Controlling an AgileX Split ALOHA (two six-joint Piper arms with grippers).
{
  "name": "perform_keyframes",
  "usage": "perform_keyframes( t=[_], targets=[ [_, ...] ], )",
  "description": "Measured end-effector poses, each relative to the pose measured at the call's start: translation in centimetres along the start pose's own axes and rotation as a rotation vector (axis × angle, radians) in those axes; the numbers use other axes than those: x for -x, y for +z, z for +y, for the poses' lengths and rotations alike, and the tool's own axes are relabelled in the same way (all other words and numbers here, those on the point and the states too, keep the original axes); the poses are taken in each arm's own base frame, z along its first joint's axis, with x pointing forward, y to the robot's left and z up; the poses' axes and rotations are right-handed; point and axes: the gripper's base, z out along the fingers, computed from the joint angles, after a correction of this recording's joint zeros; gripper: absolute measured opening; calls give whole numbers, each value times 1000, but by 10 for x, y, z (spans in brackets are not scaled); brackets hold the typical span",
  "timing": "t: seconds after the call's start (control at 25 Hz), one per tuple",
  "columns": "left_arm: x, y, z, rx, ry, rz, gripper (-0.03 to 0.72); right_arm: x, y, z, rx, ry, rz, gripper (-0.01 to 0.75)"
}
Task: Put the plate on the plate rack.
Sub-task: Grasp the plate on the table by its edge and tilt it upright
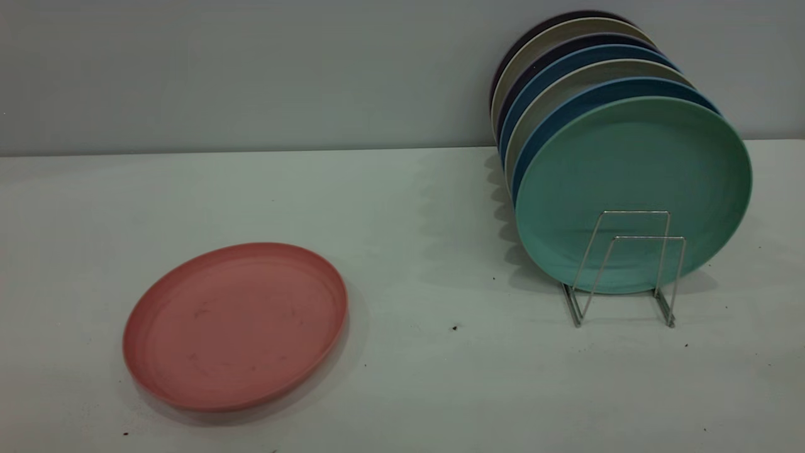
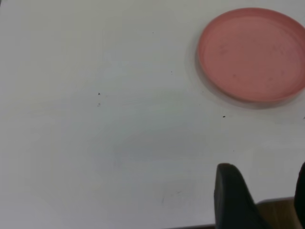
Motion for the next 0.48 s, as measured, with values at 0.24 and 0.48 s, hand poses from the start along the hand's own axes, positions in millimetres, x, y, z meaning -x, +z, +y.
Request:
perform_keyframes(
  t=[0.24, 0.48],
  targets=[
    [0, 0, 0, 0, 0, 0, 360, 0, 0, 0, 2, 1, 0, 280],
    [7, -6, 0, 1, -19, -51, 366, 0, 0, 1, 14, -2, -3, 280]
  ],
)
